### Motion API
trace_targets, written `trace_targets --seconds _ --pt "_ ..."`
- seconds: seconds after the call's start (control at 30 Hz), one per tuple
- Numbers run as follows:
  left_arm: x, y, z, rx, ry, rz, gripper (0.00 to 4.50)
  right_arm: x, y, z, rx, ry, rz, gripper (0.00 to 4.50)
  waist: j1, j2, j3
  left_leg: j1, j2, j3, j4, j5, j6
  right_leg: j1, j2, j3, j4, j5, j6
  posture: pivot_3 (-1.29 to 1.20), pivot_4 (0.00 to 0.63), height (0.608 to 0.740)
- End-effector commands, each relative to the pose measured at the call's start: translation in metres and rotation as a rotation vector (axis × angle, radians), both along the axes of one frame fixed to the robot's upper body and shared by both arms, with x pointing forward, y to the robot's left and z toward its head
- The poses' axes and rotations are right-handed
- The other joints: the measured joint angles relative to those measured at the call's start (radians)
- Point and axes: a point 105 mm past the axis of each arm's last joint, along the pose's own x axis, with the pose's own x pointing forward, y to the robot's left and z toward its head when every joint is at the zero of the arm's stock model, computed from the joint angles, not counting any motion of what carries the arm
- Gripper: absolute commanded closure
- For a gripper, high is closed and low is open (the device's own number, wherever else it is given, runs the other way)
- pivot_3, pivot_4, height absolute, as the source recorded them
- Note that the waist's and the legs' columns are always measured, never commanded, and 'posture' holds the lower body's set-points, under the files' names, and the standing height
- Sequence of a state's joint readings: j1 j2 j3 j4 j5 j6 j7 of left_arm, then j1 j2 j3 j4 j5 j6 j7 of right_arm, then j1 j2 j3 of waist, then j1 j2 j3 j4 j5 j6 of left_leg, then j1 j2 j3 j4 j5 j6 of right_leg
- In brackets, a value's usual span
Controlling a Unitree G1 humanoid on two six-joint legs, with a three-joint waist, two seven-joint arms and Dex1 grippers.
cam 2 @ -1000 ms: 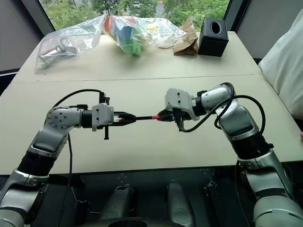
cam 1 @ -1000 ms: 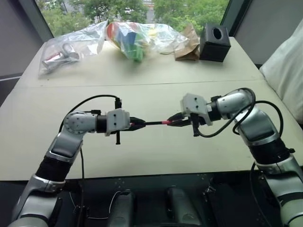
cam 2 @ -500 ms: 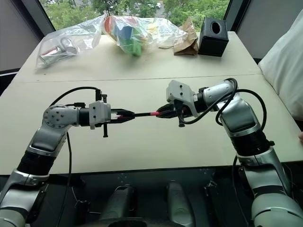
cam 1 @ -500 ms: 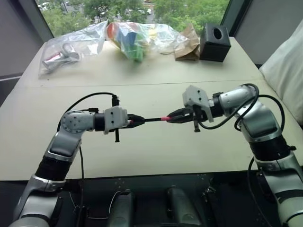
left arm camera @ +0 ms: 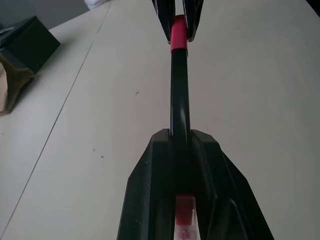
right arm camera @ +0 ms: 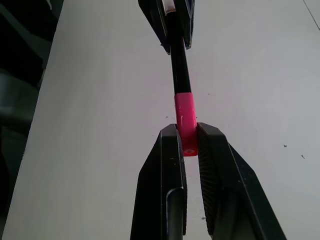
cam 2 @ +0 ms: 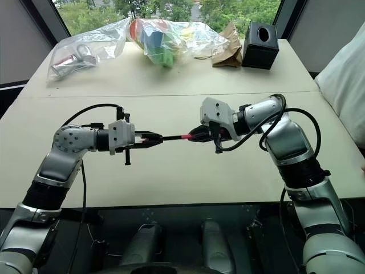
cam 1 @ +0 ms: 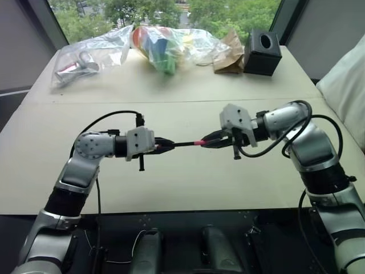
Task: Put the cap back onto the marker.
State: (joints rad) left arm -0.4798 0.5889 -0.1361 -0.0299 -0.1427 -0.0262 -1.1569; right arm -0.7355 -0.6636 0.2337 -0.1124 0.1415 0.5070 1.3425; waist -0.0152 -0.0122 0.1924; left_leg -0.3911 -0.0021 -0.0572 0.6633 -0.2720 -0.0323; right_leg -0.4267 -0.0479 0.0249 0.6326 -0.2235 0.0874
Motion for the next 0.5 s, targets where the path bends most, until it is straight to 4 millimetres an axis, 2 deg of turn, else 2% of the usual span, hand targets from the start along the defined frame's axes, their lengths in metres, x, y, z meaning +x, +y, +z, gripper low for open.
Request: trace_targets --seconds 0.03,0.17,0.27,0.37,0.5 --pt "-0.01 -0.014 0.024 -0.076 -0.071 -0.044 4.5 -0.019 0.024 -0.002 0.005 -0.026 0.169 4.47 0.0 0.0 0.0 0.0 0.0 0.0 0.0 0.0 0.0 0.0 0.0 0.0 0.0 0.0 0.0 0.0 0.15 0.74" --pt "-0.013 0.003 0.016 -0.095 -0.009 0.05 4.5 -0.008 0.014 -0.003 -0.005 -0.047 0.114 2.8 -0.004 0.0 0.0 0.0 0.0 0.0 0.0 0.0 0.0 0.0 0.0 0.0 0.0 0.0 0.0 0.0 0.15 0.74" --pt "-0.017 0.013 0.012 -0.095 0.016 0.099 4.5 -0.005 0.008 -0.003 -0.011 -0.061 0.093 1.17 -0.003 0.0 0.0 0.0 0.0 0.0 0.0 0.0 0.0 0.0 0.0 0.0 0.0 0.0 0.0 0.0 0.15 0.74" --pt "-0.021 0.03 0.005 -0.089 0.049 0.18 4.5 -0.001 0.0 0.004 0.013 -0.068 0.05 1.17 -0.002 0.0 0.0 0.0 0.0 0.0 0.0 0.0 0.0 0.0 0.0 0.0 0.0 0.0 0.0 0.0 0.15 0.74" --pt "-0.02 0.061 -0.002 -0.103 0.103 0.369 4.5 0.01 -0.008 0.017 0.096 -0.12 -0.056 1.17 -0.001 0.0 0.0 0.0 0.0 0.0 0.0 0.0 0.0 0.0 0.0 0.0 0.0 0.0 0.0 0.0 0.15 0.74"
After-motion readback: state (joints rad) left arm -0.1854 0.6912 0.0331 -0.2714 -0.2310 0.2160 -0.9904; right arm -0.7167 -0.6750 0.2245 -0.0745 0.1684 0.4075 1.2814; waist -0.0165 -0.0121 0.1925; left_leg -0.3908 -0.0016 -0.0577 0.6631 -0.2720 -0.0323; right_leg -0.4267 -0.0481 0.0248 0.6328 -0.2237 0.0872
